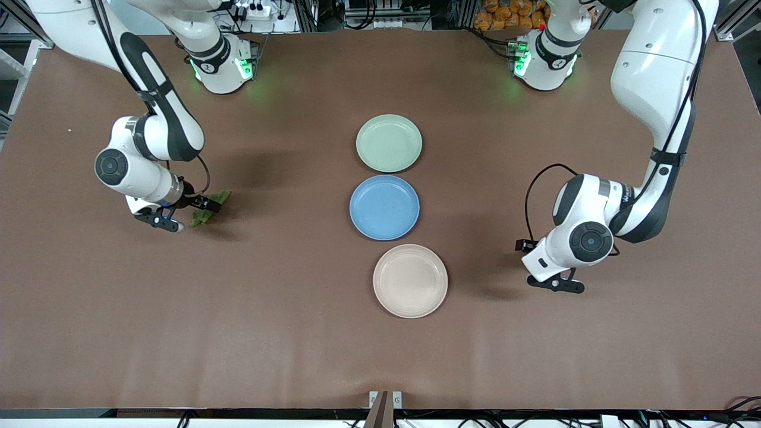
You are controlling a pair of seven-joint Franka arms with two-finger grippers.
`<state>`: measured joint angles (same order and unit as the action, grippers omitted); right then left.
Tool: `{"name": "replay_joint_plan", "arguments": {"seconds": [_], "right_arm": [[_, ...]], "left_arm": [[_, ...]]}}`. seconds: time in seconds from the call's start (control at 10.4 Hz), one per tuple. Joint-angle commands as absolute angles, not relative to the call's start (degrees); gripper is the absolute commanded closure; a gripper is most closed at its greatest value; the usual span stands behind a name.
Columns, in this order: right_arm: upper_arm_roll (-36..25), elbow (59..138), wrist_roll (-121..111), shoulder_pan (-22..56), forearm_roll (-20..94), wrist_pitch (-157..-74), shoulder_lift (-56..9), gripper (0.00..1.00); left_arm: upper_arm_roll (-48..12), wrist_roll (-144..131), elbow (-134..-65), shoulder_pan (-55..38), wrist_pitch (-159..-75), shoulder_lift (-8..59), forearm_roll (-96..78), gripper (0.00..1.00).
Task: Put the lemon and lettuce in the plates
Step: 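Close the left gripper on the lemon while the right gripper grasps lettuce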
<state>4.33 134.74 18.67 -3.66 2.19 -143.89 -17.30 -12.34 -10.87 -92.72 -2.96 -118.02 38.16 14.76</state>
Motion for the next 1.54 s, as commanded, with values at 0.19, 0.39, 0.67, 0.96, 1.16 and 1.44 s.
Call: {"name": "replay_joint_plan", "arguments": {"seconds": [0.19,0.39,0.67,0.96,1.16,1.44], "right_arm": [[4.57,134.56,20.65,-4.22,3.16,-146.25,-19.95,0.02],[4.57,134.47,20.65,-3.96,3.16,-145.81,-20.3,0.45],[4.57,134.3,21.18,-3.87,3.16,-145.02,-20.21,0.61],[4.57,133.51,21.0,-3.78,3.08,-142.22,-20.21,1.0],[4.57,126.6,21.18,-3.78,3.08,-129.11,-20.21,1.0],[4.66,119.19,21.18,-2.29,3.08,-116.56,-20.22,1.0]], "left_arm": [[-12.66,-10.37,-90.88,-2.64,-120.15,41.04,16.26,0.0],[-12.66,-10.28,-89.75,-1.85,-120.15,42.18,16.26,0.0],[-12.48,-9.41,-89.82,-1.76,-120.15,42.89,16.61,0.0],[-12.3,-8.26,-90.0,-1.76,-120.15,42.98,17.14,0.0],[-12.3,-9.49,-90.0,-1.76,-120.06,42.72,17.05,1.0],[-12.39,-11.5,-89.56,-2.37,-120.06,42.28,16.53,1.0]]}}
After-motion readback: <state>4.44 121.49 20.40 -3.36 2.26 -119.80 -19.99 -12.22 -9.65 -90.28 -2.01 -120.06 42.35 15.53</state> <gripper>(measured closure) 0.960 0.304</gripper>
